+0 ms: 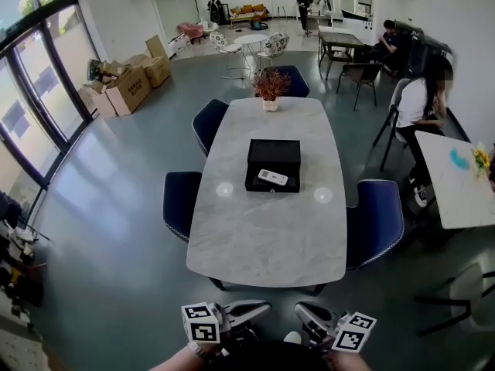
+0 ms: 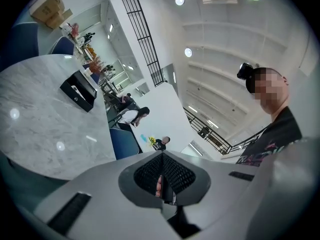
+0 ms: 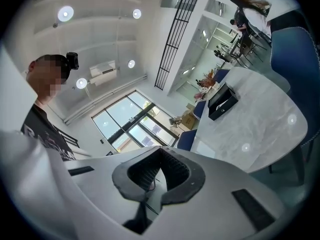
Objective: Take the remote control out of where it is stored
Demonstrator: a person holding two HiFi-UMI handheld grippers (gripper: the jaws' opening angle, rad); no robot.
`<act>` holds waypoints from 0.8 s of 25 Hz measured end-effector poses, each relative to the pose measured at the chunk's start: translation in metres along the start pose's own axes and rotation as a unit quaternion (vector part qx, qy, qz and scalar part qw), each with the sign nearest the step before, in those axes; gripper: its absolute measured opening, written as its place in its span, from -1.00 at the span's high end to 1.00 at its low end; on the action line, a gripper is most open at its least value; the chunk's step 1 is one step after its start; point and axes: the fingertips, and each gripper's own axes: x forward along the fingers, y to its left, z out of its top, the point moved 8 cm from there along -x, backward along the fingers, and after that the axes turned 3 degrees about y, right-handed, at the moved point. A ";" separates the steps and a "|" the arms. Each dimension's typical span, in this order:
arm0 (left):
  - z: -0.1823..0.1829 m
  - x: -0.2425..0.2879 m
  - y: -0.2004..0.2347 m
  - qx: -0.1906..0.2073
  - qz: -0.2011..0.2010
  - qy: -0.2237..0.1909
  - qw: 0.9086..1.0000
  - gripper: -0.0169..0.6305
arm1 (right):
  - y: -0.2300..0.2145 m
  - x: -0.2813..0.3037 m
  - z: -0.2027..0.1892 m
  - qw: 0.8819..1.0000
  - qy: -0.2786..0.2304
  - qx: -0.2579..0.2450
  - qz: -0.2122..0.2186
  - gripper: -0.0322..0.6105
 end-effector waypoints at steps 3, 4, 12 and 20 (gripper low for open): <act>0.020 -0.017 0.015 -0.001 -0.006 0.001 1.000 0.93 | 0.000 0.027 0.006 1.000 -0.010 0.001 -0.007 0.87; 0.026 -0.022 0.020 -0.001 -0.008 0.003 1.000 0.93 | -0.001 0.036 0.007 1.000 -0.012 0.001 -0.008 0.87; 0.070 -0.069 0.063 -0.006 -0.019 -0.004 1.000 0.93 | -0.003 0.114 0.018 1.000 -0.025 -0.005 -0.016 0.87; 0.086 -0.115 0.094 -0.025 -0.033 -0.017 0.999 0.93 | 0.003 0.165 0.020 0.998 -0.043 -0.023 -0.035 0.87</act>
